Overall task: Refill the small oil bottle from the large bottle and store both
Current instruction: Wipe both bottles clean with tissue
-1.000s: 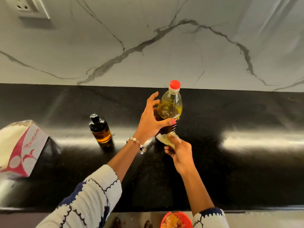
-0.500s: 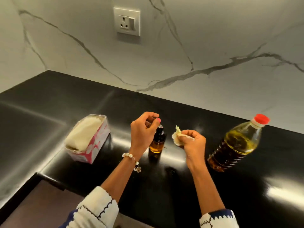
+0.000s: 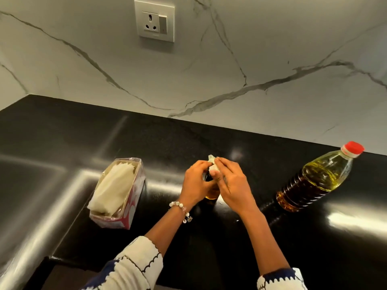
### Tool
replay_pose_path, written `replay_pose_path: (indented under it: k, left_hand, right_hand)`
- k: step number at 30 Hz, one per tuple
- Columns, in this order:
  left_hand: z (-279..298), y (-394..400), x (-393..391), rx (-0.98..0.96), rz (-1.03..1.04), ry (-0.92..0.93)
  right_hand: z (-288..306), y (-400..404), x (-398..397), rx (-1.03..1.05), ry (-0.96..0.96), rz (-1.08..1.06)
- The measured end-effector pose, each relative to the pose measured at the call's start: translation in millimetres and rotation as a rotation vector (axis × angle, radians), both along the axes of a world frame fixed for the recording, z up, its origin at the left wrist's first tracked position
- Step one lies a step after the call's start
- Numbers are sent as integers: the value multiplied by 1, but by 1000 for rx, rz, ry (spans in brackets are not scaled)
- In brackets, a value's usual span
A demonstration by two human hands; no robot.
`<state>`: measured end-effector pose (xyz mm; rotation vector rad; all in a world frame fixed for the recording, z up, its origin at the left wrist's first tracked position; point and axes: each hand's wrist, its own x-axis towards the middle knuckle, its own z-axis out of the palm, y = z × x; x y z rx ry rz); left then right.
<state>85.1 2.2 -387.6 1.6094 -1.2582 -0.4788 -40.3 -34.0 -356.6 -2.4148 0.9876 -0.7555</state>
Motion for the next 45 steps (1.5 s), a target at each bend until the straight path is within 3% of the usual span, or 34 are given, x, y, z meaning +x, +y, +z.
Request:
replay_pose_path:
  k: [2, 10, 17, 19, 22, 25, 28, 36, 40, 45]
  left_hand:
    - [-4, 0, 0, -9, -12, 38]
    - [-14, -1, 1, -34, -5, 182]
    - [-16, 1, -3, -41, 23, 206]
    - [-13, 2, -4, -25, 27, 234]
    - [-12, 2, -4, -9, 32, 262]
    - [-13, 2, -6, -17, 44, 263]
    - [-13, 3, -7, -28, 48, 253]
    - [-16, 3, -9, -16, 45, 274]
    - [-15, 3, -8, -12, 44, 274]
    - [-13, 4, -7, 18, 37, 304]
  right_hand:
    - [-2, 0, -1, 38, -61, -5]
    - [-17, -10, 3, -130, -247, -67]
    - [-18, -4, -10, -340, -231, -56]
    - [-9, -6, -15, -269, -309, -198]
    - [-3, -17, -14, 61, -405, -409]
    - [-7, -27, -5, 222, -299, -271]
    - [-15, -17, 0, 195, -176, -204]
    - [-43, 4, -17, -117, -144, -153]
    - [-42, -7, -37, -262, -110, -23]
    - [-13, -36, -29, 57, -300, -210]
